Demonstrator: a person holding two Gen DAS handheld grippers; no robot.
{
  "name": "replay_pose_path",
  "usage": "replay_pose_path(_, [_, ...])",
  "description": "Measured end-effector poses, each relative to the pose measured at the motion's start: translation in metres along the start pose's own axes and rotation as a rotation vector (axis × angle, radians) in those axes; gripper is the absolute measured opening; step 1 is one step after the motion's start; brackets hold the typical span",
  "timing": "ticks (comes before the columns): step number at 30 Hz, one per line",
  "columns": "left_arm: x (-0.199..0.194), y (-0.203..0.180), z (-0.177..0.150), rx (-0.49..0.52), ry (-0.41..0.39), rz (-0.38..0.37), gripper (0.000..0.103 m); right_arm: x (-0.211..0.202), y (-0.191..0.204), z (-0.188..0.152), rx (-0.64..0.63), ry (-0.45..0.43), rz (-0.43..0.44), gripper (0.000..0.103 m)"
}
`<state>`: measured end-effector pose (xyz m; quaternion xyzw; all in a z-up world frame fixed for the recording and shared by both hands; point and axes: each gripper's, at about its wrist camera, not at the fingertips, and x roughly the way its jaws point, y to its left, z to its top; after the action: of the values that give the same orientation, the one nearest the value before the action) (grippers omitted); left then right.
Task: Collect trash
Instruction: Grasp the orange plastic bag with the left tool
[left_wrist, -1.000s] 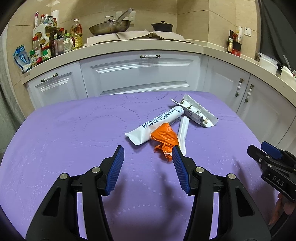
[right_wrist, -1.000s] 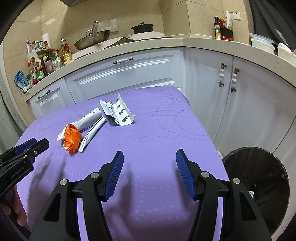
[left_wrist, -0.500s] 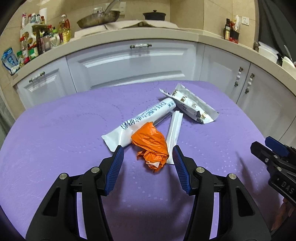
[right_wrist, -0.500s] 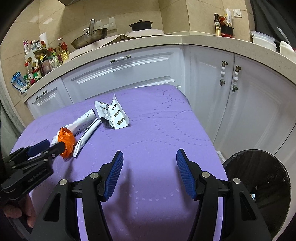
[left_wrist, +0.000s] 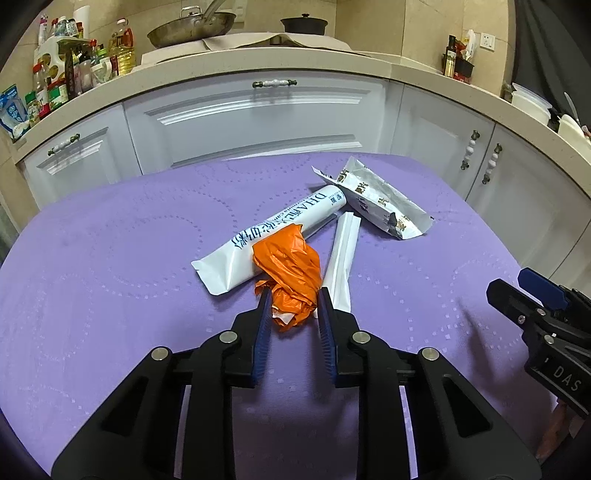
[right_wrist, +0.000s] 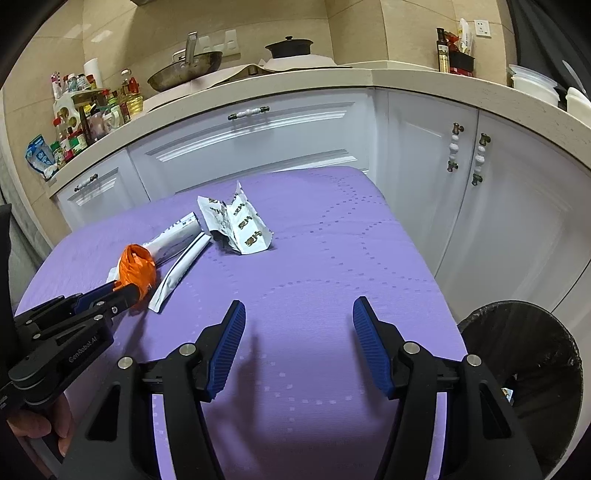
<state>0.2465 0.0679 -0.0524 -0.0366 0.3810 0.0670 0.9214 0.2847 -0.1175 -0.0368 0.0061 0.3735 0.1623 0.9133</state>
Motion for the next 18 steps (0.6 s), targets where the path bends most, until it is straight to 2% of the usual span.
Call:
replay_pose_path(11, [-0.023,0.019,-0.003,-0.019,-0.039,0.016,0.023,0.002,0.024,0.002,-0.032,0.003,0.011,0.06])
replay_pose_path(18, [-0.041,0.052,-0.011,-0.056,-0.059,0.052,0.023,0.012,0.051,0.006,-0.061,0.017,0.037,0.06])
